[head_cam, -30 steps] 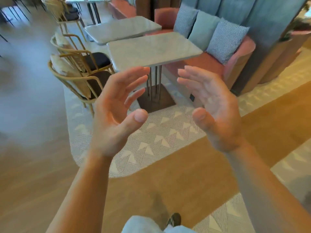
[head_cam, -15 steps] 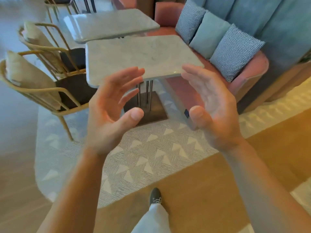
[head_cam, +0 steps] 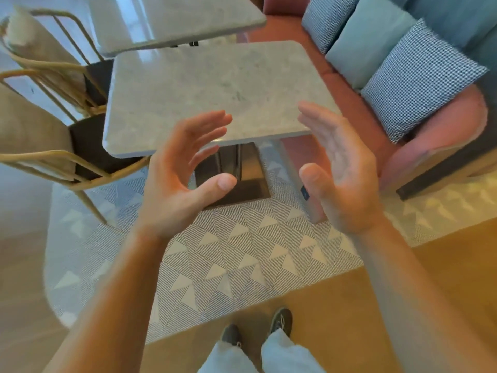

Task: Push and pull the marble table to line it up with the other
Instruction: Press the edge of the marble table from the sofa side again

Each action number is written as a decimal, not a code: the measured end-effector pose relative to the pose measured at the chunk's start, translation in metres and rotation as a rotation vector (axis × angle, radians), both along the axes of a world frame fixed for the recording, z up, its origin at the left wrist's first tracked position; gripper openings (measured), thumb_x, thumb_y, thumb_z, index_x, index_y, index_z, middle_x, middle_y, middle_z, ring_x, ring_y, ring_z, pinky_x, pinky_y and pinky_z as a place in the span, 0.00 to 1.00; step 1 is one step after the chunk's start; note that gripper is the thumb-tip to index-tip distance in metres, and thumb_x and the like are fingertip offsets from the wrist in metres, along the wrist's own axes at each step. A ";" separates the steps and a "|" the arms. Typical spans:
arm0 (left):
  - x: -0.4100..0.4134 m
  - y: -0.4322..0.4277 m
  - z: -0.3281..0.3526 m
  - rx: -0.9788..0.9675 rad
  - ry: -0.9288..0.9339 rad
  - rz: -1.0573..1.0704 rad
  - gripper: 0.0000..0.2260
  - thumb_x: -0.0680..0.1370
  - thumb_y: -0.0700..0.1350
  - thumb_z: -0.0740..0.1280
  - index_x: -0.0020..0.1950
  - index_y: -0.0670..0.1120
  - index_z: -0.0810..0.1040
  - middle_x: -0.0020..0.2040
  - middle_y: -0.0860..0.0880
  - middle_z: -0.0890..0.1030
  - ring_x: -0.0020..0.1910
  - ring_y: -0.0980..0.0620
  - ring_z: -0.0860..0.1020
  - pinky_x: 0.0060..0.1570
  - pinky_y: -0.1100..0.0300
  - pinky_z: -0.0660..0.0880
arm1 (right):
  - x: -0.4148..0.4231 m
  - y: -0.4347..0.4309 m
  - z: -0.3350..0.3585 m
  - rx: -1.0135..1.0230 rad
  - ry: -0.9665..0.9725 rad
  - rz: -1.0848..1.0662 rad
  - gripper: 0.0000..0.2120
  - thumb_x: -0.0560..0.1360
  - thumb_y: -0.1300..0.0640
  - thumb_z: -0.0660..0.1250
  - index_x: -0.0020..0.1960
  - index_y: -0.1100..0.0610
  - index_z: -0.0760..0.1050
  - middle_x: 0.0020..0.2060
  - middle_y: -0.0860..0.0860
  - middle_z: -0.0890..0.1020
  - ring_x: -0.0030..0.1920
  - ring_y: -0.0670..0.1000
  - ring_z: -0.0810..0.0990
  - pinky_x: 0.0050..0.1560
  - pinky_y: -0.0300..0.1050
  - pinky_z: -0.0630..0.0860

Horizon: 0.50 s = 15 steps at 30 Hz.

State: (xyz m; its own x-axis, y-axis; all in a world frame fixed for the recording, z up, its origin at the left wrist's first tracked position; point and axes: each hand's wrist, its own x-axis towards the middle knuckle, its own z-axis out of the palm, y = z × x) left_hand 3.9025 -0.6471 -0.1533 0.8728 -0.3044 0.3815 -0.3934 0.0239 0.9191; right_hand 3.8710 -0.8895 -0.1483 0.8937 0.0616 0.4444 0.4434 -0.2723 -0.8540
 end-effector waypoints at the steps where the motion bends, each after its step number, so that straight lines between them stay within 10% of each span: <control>1: 0.008 -0.005 -0.004 0.018 -0.001 0.019 0.37 0.73 0.70 0.75 0.76 0.54 0.71 0.76 0.51 0.79 0.77 0.48 0.78 0.76 0.48 0.76 | 0.013 -0.007 -0.005 -0.001 -0.003 0.005 0.38 0.76 0.26 0.66 0.77 0.50 0.70 0.77 0.54 0.75 0.80 0.53 0.72 0.80 0.55 0.69; 15: 0.214 -0.030 -0.154 0.268 -0.010 0.257 0.45 0.71 0.74 0.74 0.82 0.57 0.63 0.79 0.55 0.74 0.81 0.58 0.72 0.82 0.52 0.68 | 0.241 -0.035 -0.144 -0.207 0.100 0.027 0.37 0.76 0.33 0.70 0.78 0.50 0.69 0.77 0.47 0.72 0.82 0.45 0.67 0.80 0.38 0.62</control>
